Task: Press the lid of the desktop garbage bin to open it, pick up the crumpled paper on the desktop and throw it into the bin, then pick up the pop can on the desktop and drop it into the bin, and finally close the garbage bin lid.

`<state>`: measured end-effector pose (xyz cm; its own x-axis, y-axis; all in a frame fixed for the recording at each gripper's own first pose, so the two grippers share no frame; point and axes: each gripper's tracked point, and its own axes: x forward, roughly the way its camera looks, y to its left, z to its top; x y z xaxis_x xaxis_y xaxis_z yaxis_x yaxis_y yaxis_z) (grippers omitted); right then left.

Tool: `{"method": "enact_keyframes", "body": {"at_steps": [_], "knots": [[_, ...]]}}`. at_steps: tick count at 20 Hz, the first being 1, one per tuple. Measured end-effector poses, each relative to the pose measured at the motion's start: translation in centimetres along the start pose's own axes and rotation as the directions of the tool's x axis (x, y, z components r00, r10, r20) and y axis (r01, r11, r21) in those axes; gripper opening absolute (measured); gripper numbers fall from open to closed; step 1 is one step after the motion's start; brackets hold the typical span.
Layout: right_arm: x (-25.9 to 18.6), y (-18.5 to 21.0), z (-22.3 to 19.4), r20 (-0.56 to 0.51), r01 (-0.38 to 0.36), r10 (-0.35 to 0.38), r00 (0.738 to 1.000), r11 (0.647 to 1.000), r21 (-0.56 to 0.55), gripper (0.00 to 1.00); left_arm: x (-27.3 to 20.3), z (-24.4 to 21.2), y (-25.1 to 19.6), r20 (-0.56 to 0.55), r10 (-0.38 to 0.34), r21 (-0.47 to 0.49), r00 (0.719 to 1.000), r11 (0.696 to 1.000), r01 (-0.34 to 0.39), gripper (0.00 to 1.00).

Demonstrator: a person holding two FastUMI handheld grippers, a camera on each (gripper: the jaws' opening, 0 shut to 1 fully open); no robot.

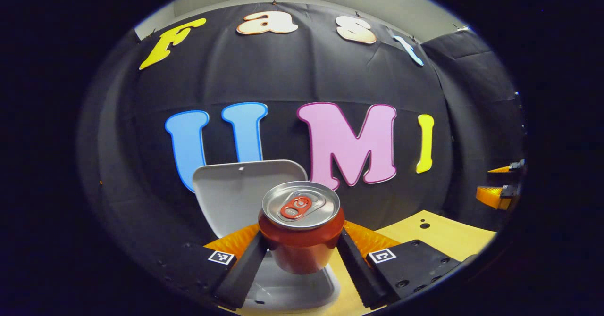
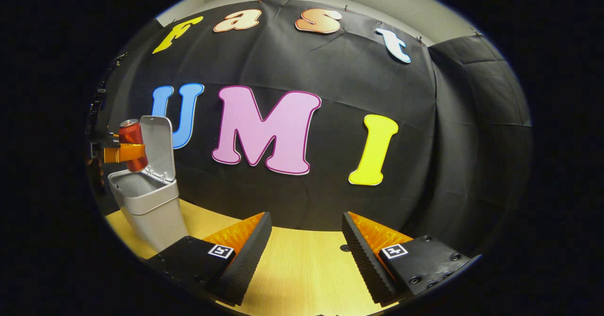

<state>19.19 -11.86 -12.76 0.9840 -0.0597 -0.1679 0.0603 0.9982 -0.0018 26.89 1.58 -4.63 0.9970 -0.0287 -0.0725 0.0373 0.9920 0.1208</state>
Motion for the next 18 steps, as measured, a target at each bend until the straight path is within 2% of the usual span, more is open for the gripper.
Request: {"method": "enact_keyframes", "body": {"at_steps": [4,11,15,18], "knots": [[-0.3,1.0,-0.2,-0.006,-0.027,0.026,1.000,0.999,-0.023,0.97,0.6,-2.3,3.7,-0.043,0.059,-0.004,0.997,0.998,-0.060,0.87],[-0.7,1.8,-1.1,-0.018,-0.057,0.056,0.998,0.998,-0.035,0.97,0.5,-6.7,4.4,-0.120,0.108,-0.090,0.987,0.989,-0.119,0.89],[-0.5,1.5,-0.9,-0.014,-0.061,0.060,0.998,0.998,-0.032,0.97,-0.1,-5.8,4.6,-0.103,0.140,-0.067,0.985,0.987,-0.147,0.95],[-0.6,1.6,-1.0,-0.015,-0.072,0.071,0.997,0.997,-0.025,0.97,-1.0,-4.1,4.7,-0.074,0.160,-0.054,0.984,0.985,-0.164,0.95]]}}
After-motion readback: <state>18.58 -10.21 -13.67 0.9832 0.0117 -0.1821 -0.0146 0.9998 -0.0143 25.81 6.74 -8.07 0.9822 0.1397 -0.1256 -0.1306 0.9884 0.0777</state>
